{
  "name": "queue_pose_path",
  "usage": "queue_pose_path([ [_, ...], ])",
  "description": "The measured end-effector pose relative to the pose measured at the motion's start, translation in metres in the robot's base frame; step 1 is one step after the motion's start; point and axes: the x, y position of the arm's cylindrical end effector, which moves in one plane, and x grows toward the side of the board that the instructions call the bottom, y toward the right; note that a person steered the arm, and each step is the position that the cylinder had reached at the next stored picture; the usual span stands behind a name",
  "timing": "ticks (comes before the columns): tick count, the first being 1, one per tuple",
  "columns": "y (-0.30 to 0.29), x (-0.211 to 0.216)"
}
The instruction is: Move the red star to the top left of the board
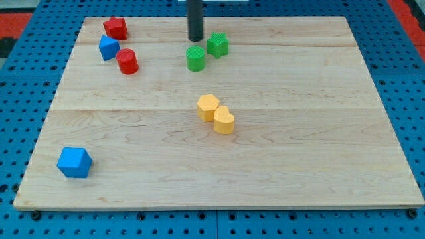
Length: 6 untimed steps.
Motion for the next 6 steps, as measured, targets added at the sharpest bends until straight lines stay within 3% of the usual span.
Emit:
queue_pose_path([
  [1, -0.001, -0.051],
  [4, -0.18, 0.019],
  [5, -0.195, 0.061],
  [6, -0.195, 0.054],
])
